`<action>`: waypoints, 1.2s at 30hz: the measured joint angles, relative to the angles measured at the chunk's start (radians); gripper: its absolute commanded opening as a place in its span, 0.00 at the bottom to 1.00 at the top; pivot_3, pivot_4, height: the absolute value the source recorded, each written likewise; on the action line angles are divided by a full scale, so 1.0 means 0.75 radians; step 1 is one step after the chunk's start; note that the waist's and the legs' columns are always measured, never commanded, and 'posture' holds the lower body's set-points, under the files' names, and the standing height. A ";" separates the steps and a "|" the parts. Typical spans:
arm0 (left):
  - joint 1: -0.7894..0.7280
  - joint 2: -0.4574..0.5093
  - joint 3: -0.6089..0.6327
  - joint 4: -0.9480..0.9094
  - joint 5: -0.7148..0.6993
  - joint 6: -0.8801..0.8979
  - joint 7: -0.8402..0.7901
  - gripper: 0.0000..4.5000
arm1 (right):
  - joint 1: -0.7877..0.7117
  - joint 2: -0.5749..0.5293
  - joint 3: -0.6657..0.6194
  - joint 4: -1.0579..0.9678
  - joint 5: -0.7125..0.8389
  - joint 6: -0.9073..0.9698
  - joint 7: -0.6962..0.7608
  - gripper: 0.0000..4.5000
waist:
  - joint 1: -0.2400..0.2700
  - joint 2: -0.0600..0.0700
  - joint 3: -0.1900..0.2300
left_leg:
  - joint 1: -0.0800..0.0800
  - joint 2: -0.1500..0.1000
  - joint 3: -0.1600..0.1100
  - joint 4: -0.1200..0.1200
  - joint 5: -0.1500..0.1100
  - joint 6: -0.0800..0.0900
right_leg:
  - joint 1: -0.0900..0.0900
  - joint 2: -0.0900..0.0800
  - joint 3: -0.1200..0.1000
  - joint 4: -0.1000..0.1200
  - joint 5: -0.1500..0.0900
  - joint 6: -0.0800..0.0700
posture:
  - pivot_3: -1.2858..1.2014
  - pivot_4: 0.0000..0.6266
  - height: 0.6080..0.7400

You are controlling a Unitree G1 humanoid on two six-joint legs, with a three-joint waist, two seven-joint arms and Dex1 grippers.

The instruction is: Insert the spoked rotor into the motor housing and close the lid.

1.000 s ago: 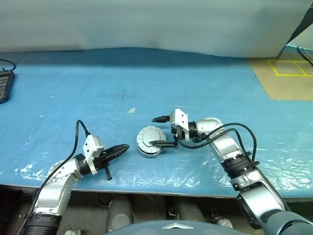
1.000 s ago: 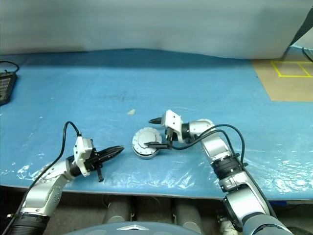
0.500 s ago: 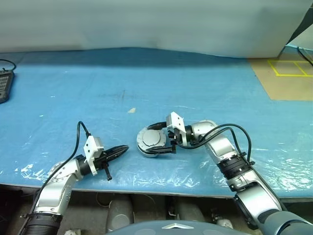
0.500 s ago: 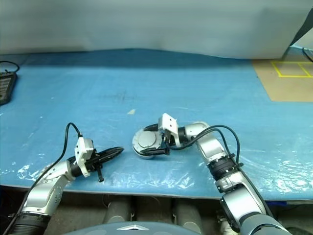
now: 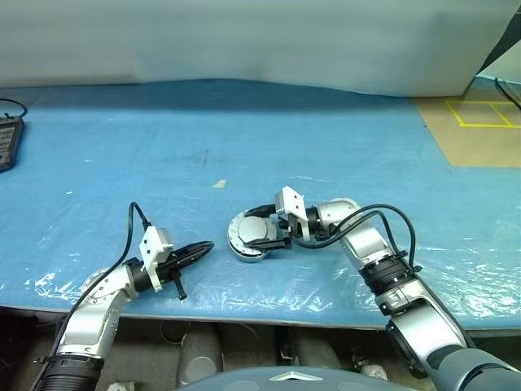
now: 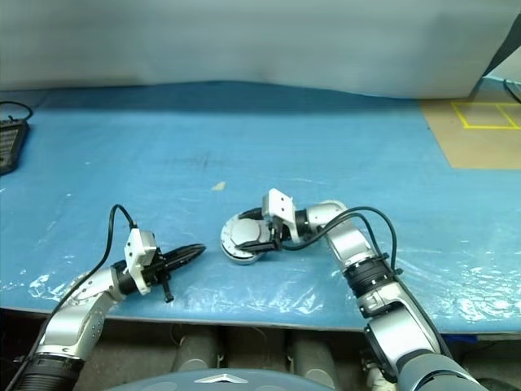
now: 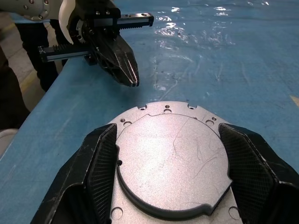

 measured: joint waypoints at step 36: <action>0.002 0.000 -0.013 -0.010 0.032 0.010 0.055 0.00 | 0.009 -0.065 0.098 -0.222 -0.051 0.258 -0.113 0.68 | -0.004 0.000 0.000 | 0.014 0.000 0.000 -0.001 0.000 0.000 | 0.011 0.000 0.002 0.000 -0.001 0.001 | 0.52 0.24 1.00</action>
